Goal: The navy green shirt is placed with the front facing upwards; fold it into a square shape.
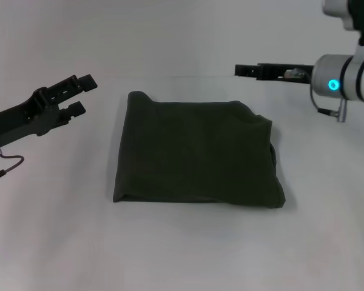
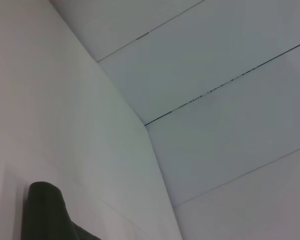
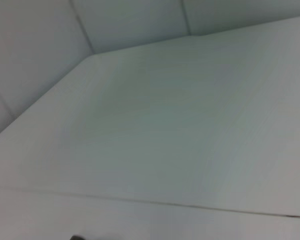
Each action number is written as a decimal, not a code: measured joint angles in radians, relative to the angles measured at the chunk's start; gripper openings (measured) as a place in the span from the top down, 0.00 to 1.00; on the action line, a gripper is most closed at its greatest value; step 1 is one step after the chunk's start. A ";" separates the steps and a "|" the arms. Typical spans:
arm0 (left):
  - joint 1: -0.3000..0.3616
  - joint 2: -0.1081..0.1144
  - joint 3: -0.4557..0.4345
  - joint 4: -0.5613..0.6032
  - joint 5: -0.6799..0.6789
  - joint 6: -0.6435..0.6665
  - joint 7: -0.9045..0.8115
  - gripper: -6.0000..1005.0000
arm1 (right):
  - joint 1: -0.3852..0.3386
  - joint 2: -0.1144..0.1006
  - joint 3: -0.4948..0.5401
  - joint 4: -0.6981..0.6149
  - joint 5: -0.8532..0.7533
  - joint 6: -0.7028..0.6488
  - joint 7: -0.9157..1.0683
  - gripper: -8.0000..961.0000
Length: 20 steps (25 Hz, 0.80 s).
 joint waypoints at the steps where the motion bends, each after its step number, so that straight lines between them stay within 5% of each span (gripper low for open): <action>1: 0.000 0.001 0.000 0.000 0.000 0.000 0.000 0.07 | -0.003 -0.011 0.000 -0.003 0.000 -0.009 0.021 0.21; 7: 0.000 0.012 0.000 -0.008 0.008 0.012 -0.003 0.07 | -0.029 -0.100 0.016 -0.013 0.004 -0.211 0.221 0.21; 11: 0.007 0.023 0.000 -0.006 0.025 0.052 -0.017 0.07 | -0.097 -0.158 0.139 -0.040 0.006 -0.463 0.322 0.21; 20: 0.001 0.040 0.000 0.039 0.229 0.197 -0.071 0.07 | -0.371 -0.215 0.421 -0.095 0.006 -0.855 0.287 0.21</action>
